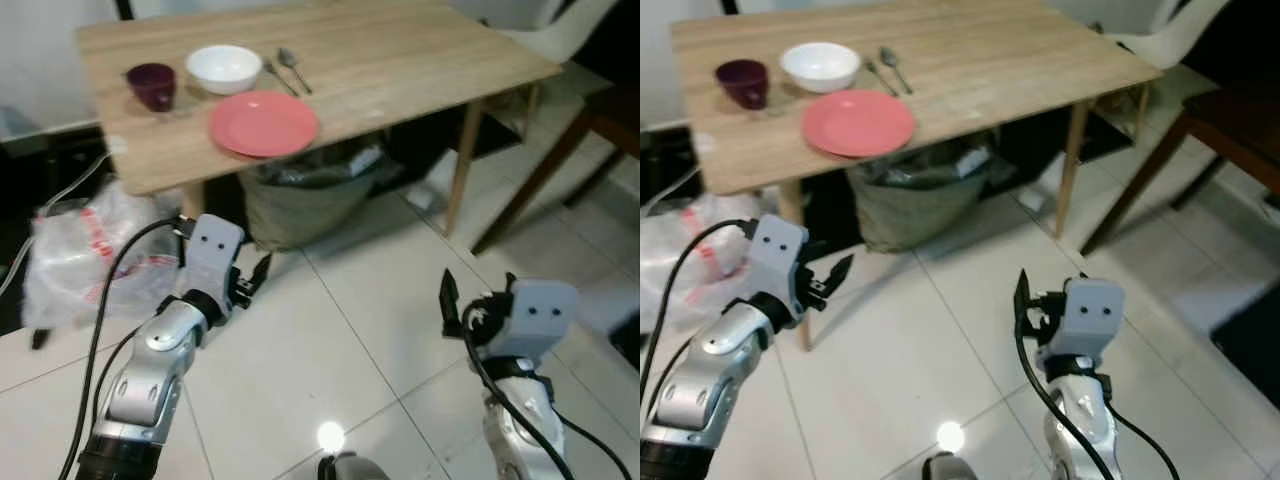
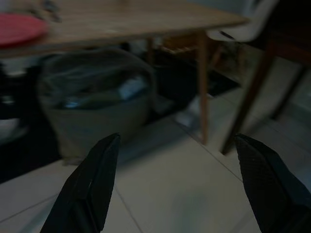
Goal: Setting the table
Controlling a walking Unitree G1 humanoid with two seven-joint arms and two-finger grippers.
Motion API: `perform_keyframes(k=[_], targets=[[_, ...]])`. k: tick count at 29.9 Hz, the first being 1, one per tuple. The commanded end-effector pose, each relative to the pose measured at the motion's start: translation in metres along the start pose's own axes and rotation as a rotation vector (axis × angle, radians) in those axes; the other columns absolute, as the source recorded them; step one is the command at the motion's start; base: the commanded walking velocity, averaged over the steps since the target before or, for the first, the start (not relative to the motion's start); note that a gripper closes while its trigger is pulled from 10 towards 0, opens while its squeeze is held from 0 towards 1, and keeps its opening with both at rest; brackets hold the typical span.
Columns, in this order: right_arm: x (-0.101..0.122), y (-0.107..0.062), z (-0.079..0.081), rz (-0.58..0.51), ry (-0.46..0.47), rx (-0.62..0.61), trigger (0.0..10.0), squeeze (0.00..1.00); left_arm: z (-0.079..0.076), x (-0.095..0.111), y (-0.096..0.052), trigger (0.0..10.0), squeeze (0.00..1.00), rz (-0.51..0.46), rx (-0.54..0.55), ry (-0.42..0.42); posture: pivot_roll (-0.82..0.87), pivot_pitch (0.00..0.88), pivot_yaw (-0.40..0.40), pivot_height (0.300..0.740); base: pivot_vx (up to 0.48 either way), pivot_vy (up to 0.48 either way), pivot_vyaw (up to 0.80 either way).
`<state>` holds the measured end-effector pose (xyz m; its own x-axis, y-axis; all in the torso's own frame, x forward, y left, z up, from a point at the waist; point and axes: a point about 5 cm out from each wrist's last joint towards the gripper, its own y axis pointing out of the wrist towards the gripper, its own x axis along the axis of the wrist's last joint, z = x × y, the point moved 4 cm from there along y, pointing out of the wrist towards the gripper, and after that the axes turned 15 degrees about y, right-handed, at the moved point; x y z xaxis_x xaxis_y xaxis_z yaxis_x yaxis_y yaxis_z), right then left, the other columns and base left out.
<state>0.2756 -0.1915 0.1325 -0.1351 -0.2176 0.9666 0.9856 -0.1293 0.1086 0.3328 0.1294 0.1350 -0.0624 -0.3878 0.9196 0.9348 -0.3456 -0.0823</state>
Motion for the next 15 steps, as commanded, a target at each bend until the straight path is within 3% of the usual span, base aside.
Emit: perform_keyframes(k=[1,3,5,7,10,13,14,15], targets=[[-0.011,-0.003,-0.007,0.036,0.01,-0.021,10.0,0.0,-0.005,-0.012,-0.004,10.0,0.0,0.033,-0.009,0.011,-0.16,0.033,0.026,0.74,0.0,0.0,-0.8],[-0.019,-0.005,-0.007,0.059,0.008,-0.016,10.0,0.0,-0.007,-0.017,-0.006,10.0,0.0,0.048,-0.004,0.023,-0.16,0.032,0.025,0.74,0.0,0.0,-0.8],[-0.051,-0.009,-0.01,0.178,0.098,-0.026,10.0,0.0,-0.015,-0.031,-0.011,10.0,0.0,0.085,-0.009,0.069,-0.16,0.028,0.022,0.74,0.0,0.0,-0.8],[-0.061,-0.011,-0.01,0.223,0.136,-0.023,10.0,0.0,-0.017,-0.035,-0.013,10.0,0.0,0.095,-0.01,0.088,-0.16,0.028,0.022,0.74,0.0,0.0,-0.8],[-0.076,-0.013,-0.008,0.273,0.126,0.007,10.0,0.0,-0.018,-0.05,-0.016,10.0,0.0,0.145,0.011,0.083,-0.16,0.027,0.026,0.74,0.0,0.0,-0.8],[-0.117,-0.018,-0.013,0.403,0.076,0.049,10.0,0.0,-0.021,-0.103,-0.035,10.0,0.0,0.336,0.068,0.076,-0.15,0.021,0.023,0.74,0.0,0.0,-0.8],[-0.138,-0.023,-0.015,0.503,0.124,0.074,10.0,0.0,-0.02,-0.134,-0.051,10.0,0.0,0.444,0.099,0.035,-0.15,0.019,0.012,0.74,0.0,0.0,-0.8],[-0.144,-0.026,-0.014,0.532,0.146,0.084,10.0,0.0,-0.019,-0.142,-0.056,10.0,0.0,0.472,0.109,0.017,-0.15,0.019,0.012,0.74,0.0,0.0,-0.8]])
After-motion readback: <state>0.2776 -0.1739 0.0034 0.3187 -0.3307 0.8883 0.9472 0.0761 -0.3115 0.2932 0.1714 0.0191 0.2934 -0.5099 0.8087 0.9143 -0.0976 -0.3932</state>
